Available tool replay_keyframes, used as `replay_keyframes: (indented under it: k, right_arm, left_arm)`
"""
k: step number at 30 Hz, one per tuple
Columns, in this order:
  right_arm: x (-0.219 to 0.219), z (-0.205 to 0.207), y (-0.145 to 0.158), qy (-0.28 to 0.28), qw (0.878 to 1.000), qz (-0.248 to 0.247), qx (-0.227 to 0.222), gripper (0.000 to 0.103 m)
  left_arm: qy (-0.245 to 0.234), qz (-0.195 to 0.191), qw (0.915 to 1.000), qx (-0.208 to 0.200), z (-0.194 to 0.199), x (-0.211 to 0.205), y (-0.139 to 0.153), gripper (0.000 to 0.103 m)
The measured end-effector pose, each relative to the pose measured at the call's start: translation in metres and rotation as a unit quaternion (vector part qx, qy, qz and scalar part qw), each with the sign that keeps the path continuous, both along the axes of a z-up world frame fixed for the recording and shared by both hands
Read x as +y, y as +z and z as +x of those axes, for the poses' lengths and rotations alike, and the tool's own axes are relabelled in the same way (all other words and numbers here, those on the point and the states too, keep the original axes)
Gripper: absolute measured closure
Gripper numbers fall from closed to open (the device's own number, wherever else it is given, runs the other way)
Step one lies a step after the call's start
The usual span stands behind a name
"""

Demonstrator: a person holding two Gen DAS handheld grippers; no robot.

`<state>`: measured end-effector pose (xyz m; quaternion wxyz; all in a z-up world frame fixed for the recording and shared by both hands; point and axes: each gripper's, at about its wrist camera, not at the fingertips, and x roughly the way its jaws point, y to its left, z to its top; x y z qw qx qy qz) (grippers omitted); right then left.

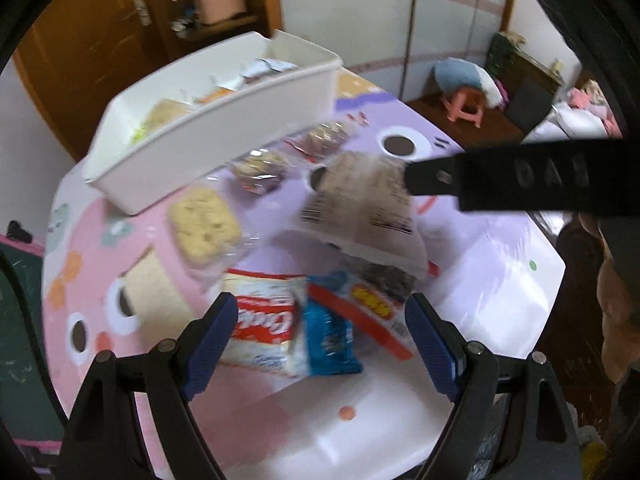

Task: Organize snacks
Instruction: 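Grasp the clear printed bread bag with the right tool and lift it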

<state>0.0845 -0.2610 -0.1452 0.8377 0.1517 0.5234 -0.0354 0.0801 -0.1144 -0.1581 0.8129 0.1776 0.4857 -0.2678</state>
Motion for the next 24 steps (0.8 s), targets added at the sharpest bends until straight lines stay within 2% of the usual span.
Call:
replay_keyframes:
  k: [8, 9, 10, 13, 15, 17, 21, 24]
  right_arm:
    - [-0.018, 0.024, -0.043, -0.027, 0.996, 0.076, 0.042, 0.032]
    - [-0.019, 0.027, -0.047, -0.028, 0.995, 0.091, 0.041, 0.028]
    - [-0.020, 0.030, -0.051, -0.029, 0.993, 0.108, 0.041, 0.024]
    - [-0.020, 0.040, -0.064, -0.029, 0.985, 0.161, 0.051, 0.022]
    - [-0.020, 0.044, -0.076, -0.037, 0.976, 0.207, 0.062, 0.022]
    - [-0.018, 0.042, -0.074, -0.035, 0.978, 0.200, 0.050, 0.028]
    - [-0.017, 0.037, -0.064, -0.007, 0.984, 0.178, 0.028, 0.055]
    - [-0.018, 0.025, -0.048, 0.001, 0.991, 0.136, 0.012, 0.059]
  left_arm:
    - [0.002, -0.005, 0.9997, 0.025, 0.014, -0.009, -0.021, 0.018]
    - [0.007, -0.010, 0.9995, 0.030, 0.017, -0.007, -0.022, 0.018]
    - [0.010, -0.012, 0.9993, 0.034, 0.019, -0.006, -0.023, 0.018]
    - [0.019, -0.019, 0.9986, 0.047, 0.025, 0.000, -0.025, 0.018]
    - [0.019, -0.022, 0.9984, 0.050, 0.025, 0.003, -0.026, 0.018]
    - [0.018, -0.024, 0.9982, 0.052, 0.026, 0.005, -0.026, 0.018]
    - [0.002, -0.031, 0.9979, 0.058, 0.026, 0.003, -0.022, 0.018]
    - [-0.031, -0.025, 0.9980, 0.050, 0.020, -0.006, -0.019, 0.018]
